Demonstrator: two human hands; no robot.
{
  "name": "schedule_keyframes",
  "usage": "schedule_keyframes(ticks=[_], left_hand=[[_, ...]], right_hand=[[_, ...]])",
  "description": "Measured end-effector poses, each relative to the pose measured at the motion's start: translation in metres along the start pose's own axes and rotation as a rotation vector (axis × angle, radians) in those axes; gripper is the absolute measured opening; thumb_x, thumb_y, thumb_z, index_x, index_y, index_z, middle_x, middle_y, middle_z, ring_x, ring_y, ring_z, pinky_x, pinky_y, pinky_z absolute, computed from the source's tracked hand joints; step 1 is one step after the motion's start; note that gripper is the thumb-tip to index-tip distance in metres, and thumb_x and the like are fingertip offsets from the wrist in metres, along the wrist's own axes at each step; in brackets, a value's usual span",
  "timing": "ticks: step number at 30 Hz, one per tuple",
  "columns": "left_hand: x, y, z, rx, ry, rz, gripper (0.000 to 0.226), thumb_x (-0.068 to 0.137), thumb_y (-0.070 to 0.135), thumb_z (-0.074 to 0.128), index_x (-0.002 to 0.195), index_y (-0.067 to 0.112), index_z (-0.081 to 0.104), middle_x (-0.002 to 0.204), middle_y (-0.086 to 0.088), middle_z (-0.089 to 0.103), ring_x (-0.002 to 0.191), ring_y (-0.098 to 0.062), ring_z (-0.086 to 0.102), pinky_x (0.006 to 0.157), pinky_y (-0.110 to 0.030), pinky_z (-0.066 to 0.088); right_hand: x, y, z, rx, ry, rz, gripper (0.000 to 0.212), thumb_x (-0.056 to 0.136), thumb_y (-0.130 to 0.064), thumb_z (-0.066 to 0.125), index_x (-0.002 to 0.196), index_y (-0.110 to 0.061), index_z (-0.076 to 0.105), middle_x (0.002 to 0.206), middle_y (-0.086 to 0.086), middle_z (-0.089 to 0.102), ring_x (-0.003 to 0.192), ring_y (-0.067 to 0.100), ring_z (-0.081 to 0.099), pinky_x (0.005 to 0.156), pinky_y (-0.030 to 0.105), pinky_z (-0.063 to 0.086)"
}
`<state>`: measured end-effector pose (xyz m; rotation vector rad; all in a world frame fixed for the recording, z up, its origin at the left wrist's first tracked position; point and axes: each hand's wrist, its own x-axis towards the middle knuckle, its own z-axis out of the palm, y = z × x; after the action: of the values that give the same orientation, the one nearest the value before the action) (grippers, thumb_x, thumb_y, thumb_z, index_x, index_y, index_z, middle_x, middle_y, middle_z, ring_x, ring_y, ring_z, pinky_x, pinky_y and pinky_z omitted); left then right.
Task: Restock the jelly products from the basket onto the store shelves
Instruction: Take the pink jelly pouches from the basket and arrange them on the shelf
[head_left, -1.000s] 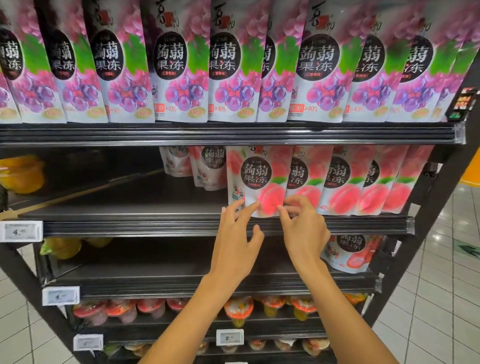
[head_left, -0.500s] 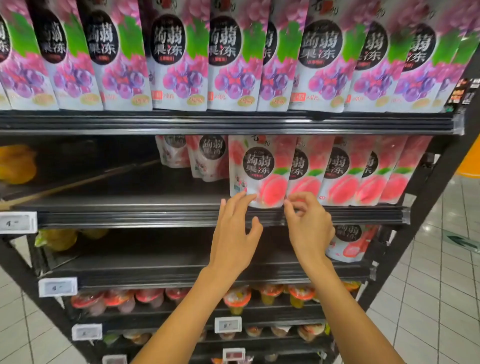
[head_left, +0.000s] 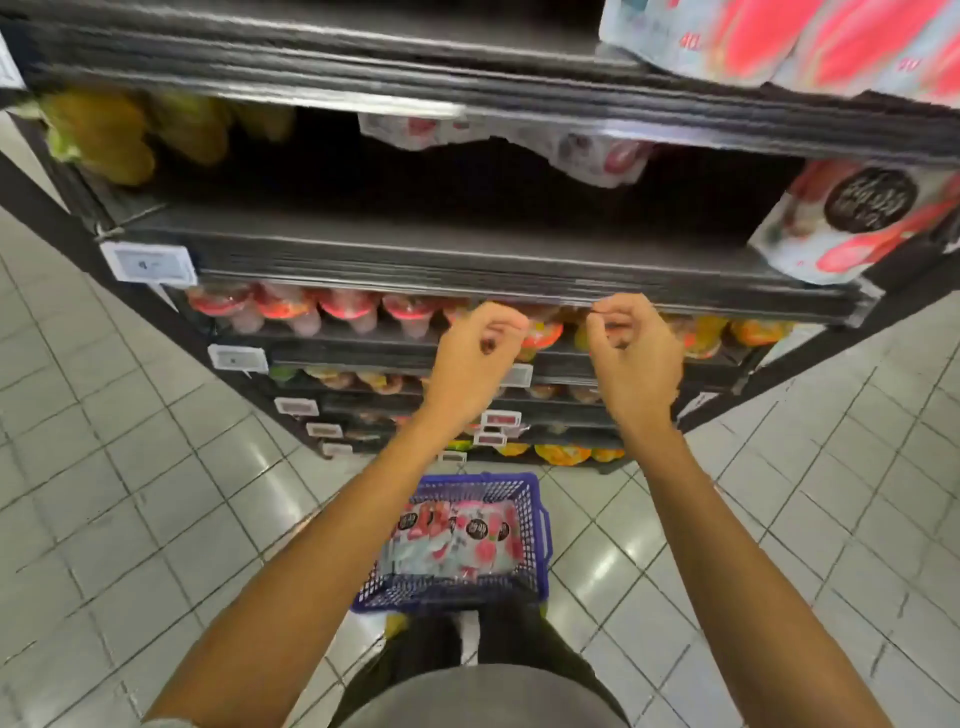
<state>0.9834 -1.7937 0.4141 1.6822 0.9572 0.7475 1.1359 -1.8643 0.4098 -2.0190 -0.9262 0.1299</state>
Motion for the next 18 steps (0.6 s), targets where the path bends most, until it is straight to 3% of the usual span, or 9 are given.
schedule_keyframes(ticks=[3, 6, 10, 13, 15, 16, 18], left_hand=[[-0.019, -0.082, 0.001, -0.080, -0.036, -0.275, 0.018, 0.095, 0.000, 0.056, 0.110, -0.002, 0.064, 0.107, -0.013, 0.066, 0.092, -0.022, 0.063, 0.083, -0.026, 0.049], [-0.044, -0.169, 0.006, -0.062, -0.015, -0.460, 0.015, 0.095, 0.000, 0.056, 0.106, 0.000, 0.065, 0.090, -0.003, 0.065, 0.076, -0.002, 0.062, 0.077, -0.024, 0.050], [-0.076, -0.279, 0.028, -0.006, 0.032, -0.665, 0.014, 0.091, -0.008, 0.057, 0.102, -0.005, 0.064, 0.083, -0.024, 0.062, 0.076, -0.023, 0.056, 0.075, -0.039, 0.047], [-0.099, -0.359, 0.052, 0.030, -0.022, -0.810, 0.014, 0.091, -0.001, 0.062, 0.104, -0.003, 0.066, 0.098, -0.027, 0.068, 0.083, -0.030, 0.063, 0.081, -0.046, 0.052], [-0.114, -0.407, 0.068, 0.014, -0.069, -0.895, 0.009, 0.092, -0.001, 0.059, 0.100, 0.001, 0.063, 0.101, -0.023, 0.066, 0.086, -0.032, 0.063, 0.080, -0.044, 0.053], [-0.121, -0.431, 0.077, 0.019, -0.080, -0.913, 0.007, 0.092, -0.002, 0.058, 0.098, -0.002, 0.062, 0.096, -0.023, 0.064, 0.084, -0.029, 0.060, 0.077, -0.040, 0.053], [-0.132, -0.475, 0.096, 0.049, -0.136, -0.979, 0.016, 0.092, -0.001, 0.056, 0.106, -0.007, 0.061, 0.086, -0.017, 0.062, 0.076, -0.022, 0.057, 0.063, -0.026, 0.051]], right_hand=[[-0.046, 0.050, 0.045, -0.067, -0.242, 0.144, 0.009, 0.092, -0.026, 0.063, 0.096, -0.019, 0.068, 0.083, -0.004, 0.073, 0.074, 0.018, 0.069, 0.068, 0.046, 0.057], [-0.092, 0.103, 0.092, -0.174, -0.427, 0.243, 0.015, 0.094, -0.023, 0.064, 0.094, -0.010, 0.072, 0.083, 0.010, 0.075, 0.076, 0.030, 0.070, 0.069, 0.041, 0.056], [-0.138, 0.174, 0.142, -0.227, -0.595, 0.360, 0.015, 0.091, -0.008, 0.063, 0.085, 0.000, 0.073, 0.088, 0.018, 0.072, 0.083, 0.033, 0.068, 0.071, 0.033, 0.049], [-0.167, 0.226, 0.176, -0.198, -0.638, 0.453, 0.010, 0.087, 0.001, 0.067, 0.083, 0.007, 0.073, 0.087, 0.025, 0.072, 0.077, 0.022, 0.069, 0.064, 0.026, 0.043], [-0.185, 0.266, 0.199, -0.103, -0.633, 0.573, 0.008, 0.084, 0.012, 0.066, 0.089, 0.012, 0.072, 0.093, 0.029, 0.071, 0.066, -0.004, 0.063, 0.061, 0.006, 0.041], [-0.193, 0.289, 0.211, -0.082, -0.623, 0.621, 0.010, 0.083, 0.015, 0.065, 0.091, 0.013, 0.071, 0.096, 0.030, 0.070, 0.065, -0.006, 0.061, 0.059, -0.001, 0.038], [-0.209, 0.339, 0.238, -0.144, -0.647, 0.704, 0.010, 0.086, 0.003, 0.068, 0.094, 0.006, 0.073, 0.101, 0.021, 0.072, 0.074, 0.007, 0.060, 0.058, -0.003, 0.036]])
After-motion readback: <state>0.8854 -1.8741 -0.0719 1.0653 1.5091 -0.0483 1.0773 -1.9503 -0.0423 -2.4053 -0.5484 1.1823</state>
